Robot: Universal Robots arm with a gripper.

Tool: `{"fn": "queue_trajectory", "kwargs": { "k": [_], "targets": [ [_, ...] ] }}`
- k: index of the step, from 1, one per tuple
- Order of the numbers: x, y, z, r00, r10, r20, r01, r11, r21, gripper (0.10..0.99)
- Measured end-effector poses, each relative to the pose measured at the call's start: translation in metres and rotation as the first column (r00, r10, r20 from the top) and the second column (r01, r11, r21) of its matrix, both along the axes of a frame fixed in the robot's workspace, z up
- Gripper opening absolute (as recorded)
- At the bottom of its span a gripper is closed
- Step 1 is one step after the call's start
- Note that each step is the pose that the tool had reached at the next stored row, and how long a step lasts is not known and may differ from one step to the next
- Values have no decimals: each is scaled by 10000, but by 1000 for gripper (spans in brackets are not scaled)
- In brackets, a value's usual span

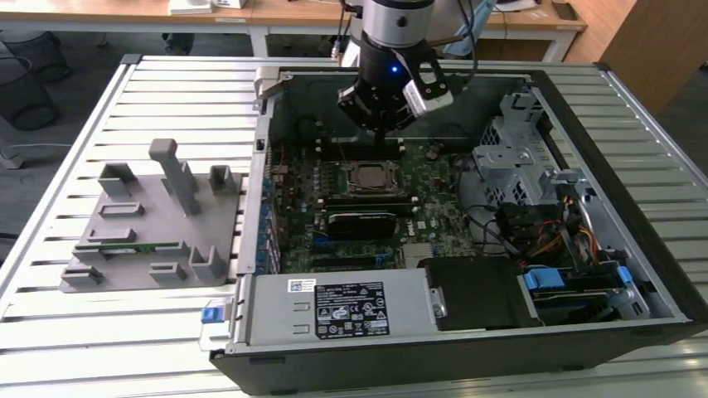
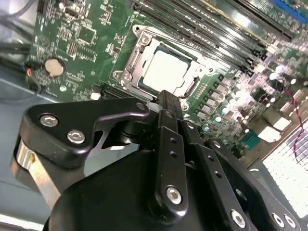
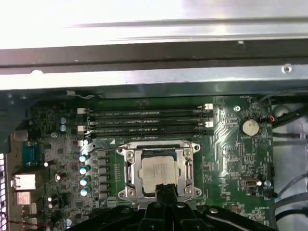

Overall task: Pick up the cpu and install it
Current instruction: 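Install the first cpu locking lever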

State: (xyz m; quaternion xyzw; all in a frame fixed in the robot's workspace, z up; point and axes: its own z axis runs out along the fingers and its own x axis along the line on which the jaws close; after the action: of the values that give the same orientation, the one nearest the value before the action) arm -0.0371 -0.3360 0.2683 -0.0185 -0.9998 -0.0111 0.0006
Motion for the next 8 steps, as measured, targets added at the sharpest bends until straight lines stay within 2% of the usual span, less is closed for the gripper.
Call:
{"fn": "queue_trajectory", "kwargs": {
  "k": [3,6,8],
  "targets": [
    [-1,0,-1,9999,164,1,-163,9995,271,106],
    [-13,0,-8,9997,242,3,-242,9992,309,106],
    [-59,0,-8,9996,273,2,-273,9992,308,106]
  ]
}}
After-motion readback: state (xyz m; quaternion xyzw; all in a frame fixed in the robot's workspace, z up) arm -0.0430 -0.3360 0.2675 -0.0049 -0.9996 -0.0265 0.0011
